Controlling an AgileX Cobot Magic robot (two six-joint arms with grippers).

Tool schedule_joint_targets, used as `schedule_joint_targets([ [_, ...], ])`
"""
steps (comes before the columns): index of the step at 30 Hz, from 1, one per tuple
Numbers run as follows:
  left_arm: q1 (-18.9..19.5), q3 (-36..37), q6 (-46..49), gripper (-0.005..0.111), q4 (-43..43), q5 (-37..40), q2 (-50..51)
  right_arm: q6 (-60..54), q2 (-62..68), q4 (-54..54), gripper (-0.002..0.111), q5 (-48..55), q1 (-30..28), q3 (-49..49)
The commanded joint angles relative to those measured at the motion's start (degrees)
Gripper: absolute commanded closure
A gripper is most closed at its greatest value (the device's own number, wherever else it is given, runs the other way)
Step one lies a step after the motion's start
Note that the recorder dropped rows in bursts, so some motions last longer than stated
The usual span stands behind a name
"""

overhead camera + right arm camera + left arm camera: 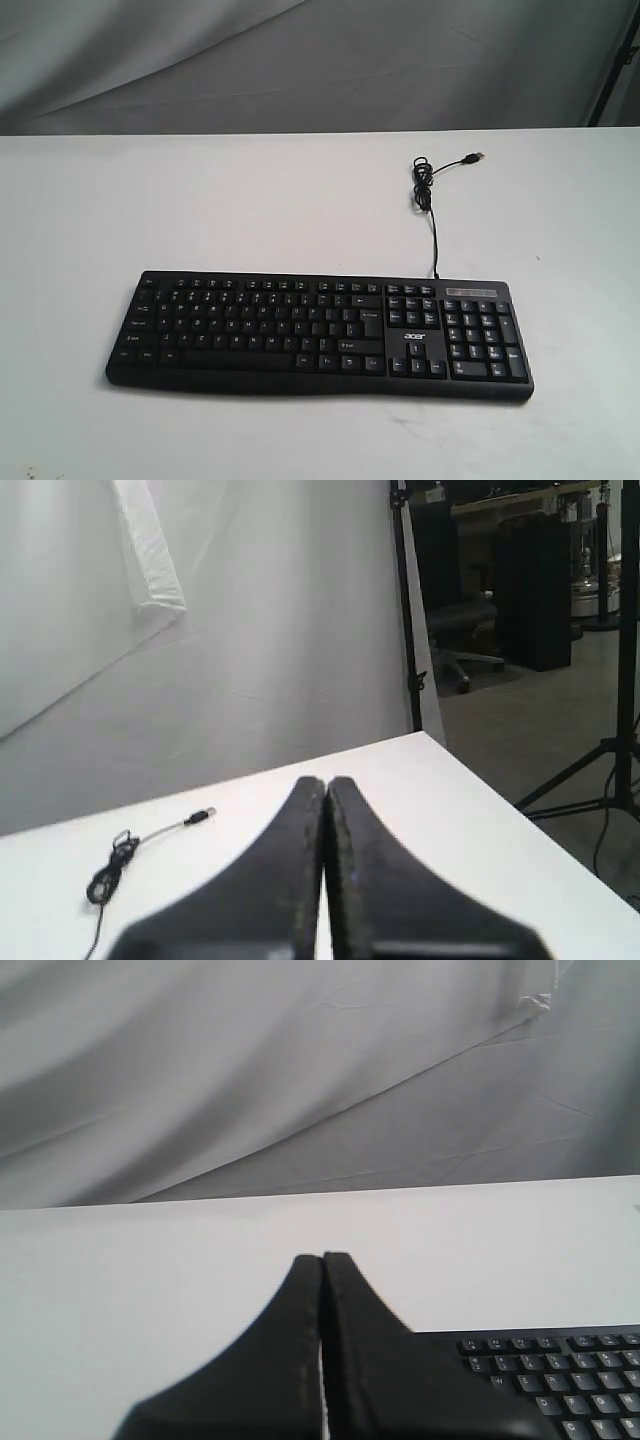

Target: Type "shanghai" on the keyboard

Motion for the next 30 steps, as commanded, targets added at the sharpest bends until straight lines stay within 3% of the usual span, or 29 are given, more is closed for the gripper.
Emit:
schedule_joint_targets([
  [1, -0.37, 0.10, -0.15, 0.107, 0.00, -0.34, -0.14, 0.11, -2.62, -5.80, 0.108, 1.33, -0.39, 2.41],
  [4, -0.37, 0.10, -0.15, 0.107, 0.00, -0.34, -0.14, -0.18, -4.54, -11.12, 0.108, 8.45, -0.39, 2.41],
  [10, -0.37, 0.10, -0.15, 0.107, 0.00, -0.34, -0.14, 0.07, -5.82, -11.03, 0.108, 18.11, -0.39, 2.41],
  [30, -0.37, 0.10, -0.15, 0.107, 0.00, -0.34, -0.14, -0.02, -5.82, -10.67, 0.108, 18.11, -0.39, 2.41],
])
